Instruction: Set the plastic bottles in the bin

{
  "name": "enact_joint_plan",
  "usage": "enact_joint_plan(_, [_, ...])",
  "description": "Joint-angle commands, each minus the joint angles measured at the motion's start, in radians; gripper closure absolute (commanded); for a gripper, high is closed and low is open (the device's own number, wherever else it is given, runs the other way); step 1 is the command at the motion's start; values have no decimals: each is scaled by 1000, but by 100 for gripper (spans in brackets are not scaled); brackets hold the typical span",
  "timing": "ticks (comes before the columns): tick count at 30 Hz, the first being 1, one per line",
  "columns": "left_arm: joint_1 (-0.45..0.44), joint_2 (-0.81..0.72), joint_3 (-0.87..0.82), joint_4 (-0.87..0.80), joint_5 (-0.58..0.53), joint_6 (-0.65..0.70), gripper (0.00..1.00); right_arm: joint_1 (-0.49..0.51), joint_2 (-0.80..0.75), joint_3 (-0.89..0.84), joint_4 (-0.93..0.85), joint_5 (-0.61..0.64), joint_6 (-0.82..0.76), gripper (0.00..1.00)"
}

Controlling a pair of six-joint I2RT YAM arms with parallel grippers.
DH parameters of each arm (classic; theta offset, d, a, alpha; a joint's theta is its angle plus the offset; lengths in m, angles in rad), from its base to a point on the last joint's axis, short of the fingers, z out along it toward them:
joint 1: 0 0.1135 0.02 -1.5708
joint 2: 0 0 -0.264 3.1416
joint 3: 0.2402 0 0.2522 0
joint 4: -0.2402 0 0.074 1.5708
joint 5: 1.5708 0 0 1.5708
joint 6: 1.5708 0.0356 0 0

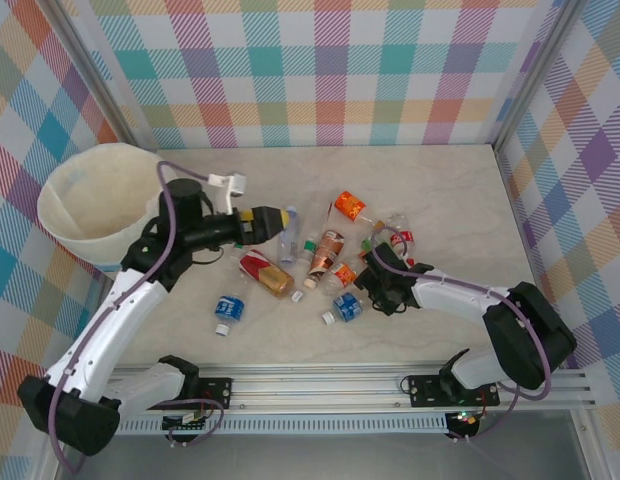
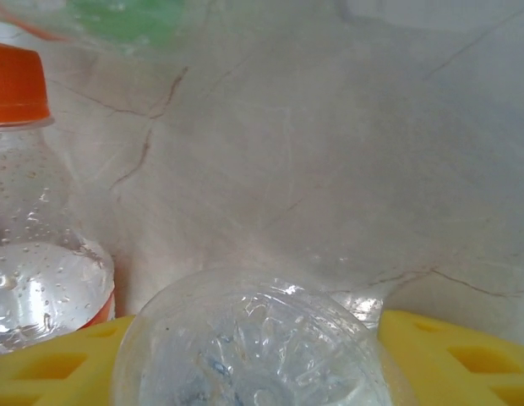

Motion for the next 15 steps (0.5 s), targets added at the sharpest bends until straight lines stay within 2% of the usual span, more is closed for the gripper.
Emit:
enact_joint_plan(1, [-95,59,31,53,-155,79,0,4,-31,-34,114,5,-68,36])
enact_joint_plan(4, [-144,139,8,172,-191,79,0,8,-79,-51,145,30,-152,40])
enact_joint_plan(8, [-170,262,-5,278,-146,74,0,10,-153,-50,159,65,-227,42])
enact_joint_plan(11, [-170,324,-11,254,-90,73,0,19,-220,-40,191,84,-314,42])
enact_joint_plan(15, [-212,354,-68,306,-70,72,0,20,-266,-57,355,68,-434,39])
